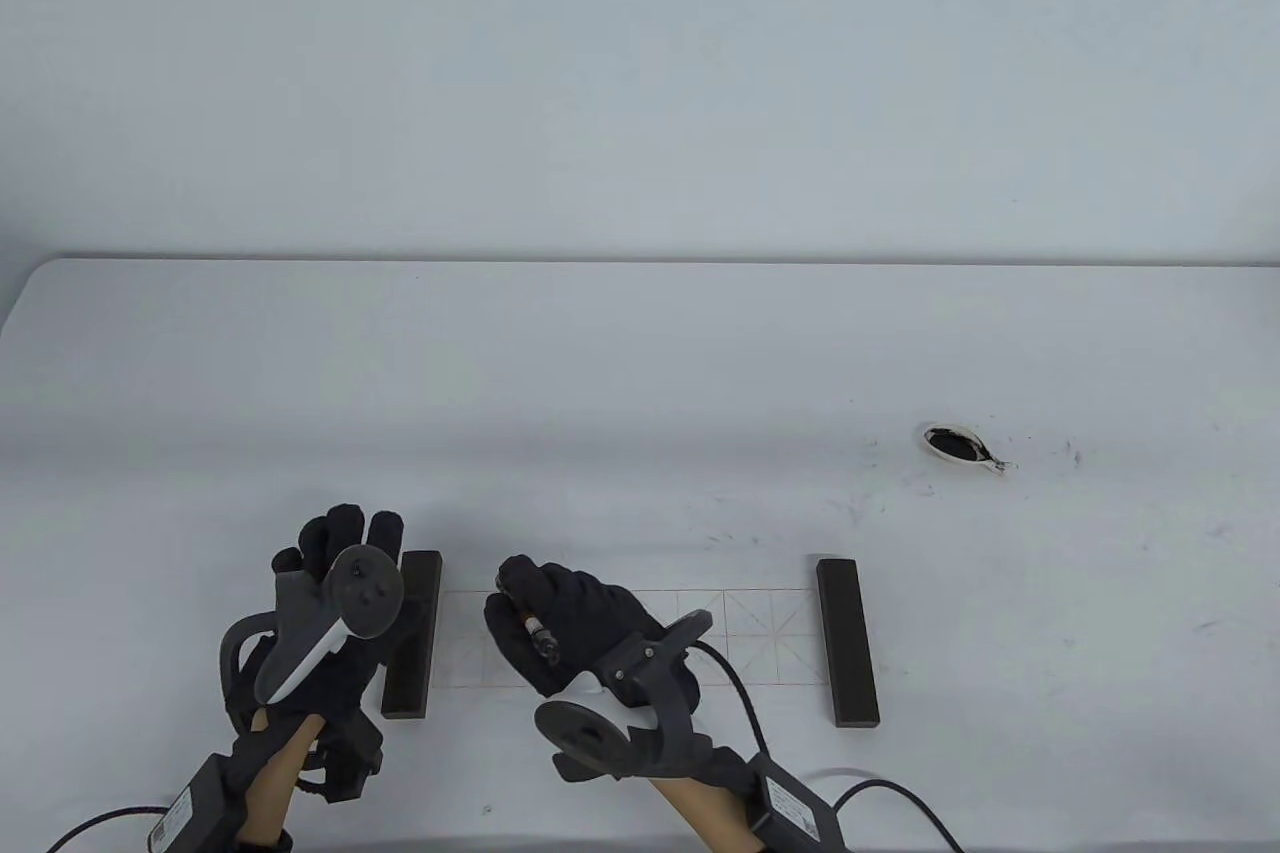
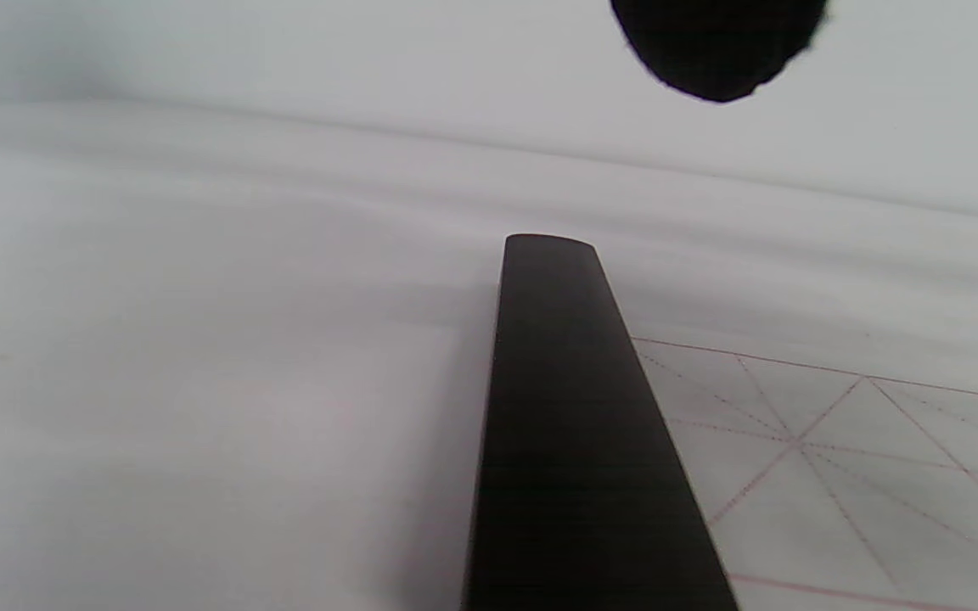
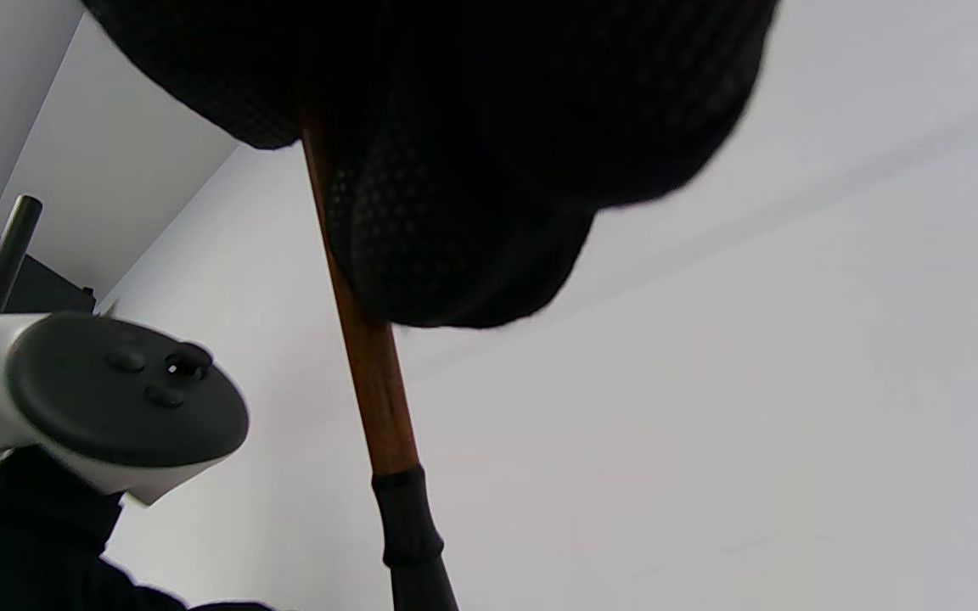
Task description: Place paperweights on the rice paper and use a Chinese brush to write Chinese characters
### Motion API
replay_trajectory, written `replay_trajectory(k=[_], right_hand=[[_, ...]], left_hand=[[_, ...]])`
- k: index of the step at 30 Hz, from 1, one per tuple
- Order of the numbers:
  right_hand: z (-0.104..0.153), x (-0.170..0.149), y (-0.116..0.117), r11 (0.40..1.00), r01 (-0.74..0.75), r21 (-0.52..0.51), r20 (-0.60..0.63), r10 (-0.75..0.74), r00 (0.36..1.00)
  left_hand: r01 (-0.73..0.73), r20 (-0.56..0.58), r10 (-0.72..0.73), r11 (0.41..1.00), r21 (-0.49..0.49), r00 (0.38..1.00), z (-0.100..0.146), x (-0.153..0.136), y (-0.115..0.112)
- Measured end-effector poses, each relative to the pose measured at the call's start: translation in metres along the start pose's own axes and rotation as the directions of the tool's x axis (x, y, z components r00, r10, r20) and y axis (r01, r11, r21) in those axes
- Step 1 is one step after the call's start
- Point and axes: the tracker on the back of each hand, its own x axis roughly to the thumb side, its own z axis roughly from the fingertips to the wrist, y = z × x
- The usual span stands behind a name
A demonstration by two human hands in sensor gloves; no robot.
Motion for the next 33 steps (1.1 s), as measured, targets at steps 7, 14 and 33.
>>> replay_trajectory(k=[7,14,33], right_hand=[[0.017,0.013,0.034,0.993,0.022,0.115,0.022,-0.025,0.999],[0.024,0.018,0.048,0.987,0.011,0.162,0.040,-0.018,0.999],[0.030,0.022,0.057,0.979,-0.024,0.202,0.071,0.009,0.997]], left_hand=[[-0.003,0.004,0.003,1.000,0.000,1.000,0.000,-0.001,0.000],[-0.004,0.009,0.004,1.000,-0.001,1.000,-0.001,-0.001,0.000],[-0.001,0.007,0.002,1.000,-0.015,1.000,-0.001,0.000,0.000]])
